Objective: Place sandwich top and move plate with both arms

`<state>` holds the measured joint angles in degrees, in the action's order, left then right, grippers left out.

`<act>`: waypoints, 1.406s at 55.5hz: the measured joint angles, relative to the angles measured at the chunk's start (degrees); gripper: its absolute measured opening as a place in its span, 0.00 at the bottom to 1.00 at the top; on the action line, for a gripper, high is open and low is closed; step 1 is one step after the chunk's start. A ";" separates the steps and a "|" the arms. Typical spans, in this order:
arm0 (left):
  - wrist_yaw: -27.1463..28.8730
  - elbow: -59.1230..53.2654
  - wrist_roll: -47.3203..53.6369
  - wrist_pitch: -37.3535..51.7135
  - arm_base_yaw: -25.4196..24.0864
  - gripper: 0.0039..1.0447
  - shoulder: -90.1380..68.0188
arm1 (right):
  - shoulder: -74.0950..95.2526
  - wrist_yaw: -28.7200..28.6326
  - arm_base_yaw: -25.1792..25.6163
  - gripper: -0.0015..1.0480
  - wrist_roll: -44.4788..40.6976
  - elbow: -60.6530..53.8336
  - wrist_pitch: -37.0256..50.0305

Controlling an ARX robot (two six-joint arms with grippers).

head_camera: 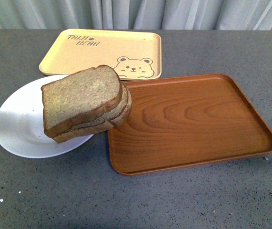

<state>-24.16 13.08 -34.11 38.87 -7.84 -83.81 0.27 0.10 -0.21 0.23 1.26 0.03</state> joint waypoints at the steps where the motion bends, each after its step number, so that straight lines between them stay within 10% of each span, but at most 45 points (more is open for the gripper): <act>1: 0.07 0.20 0.00 0.63 -0.24 0.92 -1.31 | 0.00 0.02 0.00 0.91 0.00 0.00 0.00; 78: 4.83 11.63 -19.39 9.11 7.04 0.88 -27.89 | 0.00 0.02 0.00 0.91 0.00 0.00 0.00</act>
<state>-19.33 24.71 -53.49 47.99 -0.80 -111.70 0.27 0.12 -0.21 0.23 1.26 0.03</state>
